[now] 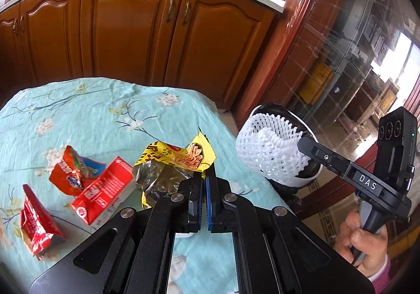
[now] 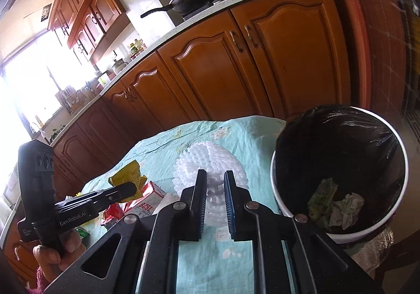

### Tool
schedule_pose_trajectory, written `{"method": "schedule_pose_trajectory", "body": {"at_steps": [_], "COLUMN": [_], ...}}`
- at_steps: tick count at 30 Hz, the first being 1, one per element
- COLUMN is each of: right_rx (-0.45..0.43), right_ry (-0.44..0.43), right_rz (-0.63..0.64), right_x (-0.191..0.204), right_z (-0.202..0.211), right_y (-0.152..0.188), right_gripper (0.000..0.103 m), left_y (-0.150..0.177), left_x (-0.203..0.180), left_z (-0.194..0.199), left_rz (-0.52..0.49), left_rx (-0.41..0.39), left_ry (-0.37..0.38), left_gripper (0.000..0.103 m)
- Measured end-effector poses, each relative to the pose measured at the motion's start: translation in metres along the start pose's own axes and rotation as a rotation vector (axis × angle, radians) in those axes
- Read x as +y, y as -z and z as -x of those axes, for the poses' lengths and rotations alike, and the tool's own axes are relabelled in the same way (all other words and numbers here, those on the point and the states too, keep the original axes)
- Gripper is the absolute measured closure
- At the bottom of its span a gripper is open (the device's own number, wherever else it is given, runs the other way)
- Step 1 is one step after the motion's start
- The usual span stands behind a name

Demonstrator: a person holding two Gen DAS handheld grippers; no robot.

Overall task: Collect trash
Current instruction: 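Carry the yellow wrapper and white foam net over the black-lined bin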

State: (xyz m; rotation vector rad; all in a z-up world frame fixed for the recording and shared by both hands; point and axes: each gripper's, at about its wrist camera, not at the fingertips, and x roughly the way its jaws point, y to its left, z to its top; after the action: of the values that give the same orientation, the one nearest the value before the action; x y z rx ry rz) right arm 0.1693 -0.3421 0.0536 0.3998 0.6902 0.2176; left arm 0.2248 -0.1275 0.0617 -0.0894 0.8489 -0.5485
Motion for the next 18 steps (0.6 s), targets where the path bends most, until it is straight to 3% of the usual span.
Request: {"method": "schedule_pose_trajectory", "body": {"at_steps": [18], "right_rx": [-0.042], "right_ry": [0.130], "right_rz": [-0.085], "right_x": [-0.084], "right_z": [0.050], "right_y": [0.001], "right_gripper": [0.090], "left_y": [-0.009], "left_x": [-0.097], "left_z": [-0.052], "left_rz": [-0.127], "left_rx": [0.083], "left_ry": [0.111], "left_gripper": [0.102]}}
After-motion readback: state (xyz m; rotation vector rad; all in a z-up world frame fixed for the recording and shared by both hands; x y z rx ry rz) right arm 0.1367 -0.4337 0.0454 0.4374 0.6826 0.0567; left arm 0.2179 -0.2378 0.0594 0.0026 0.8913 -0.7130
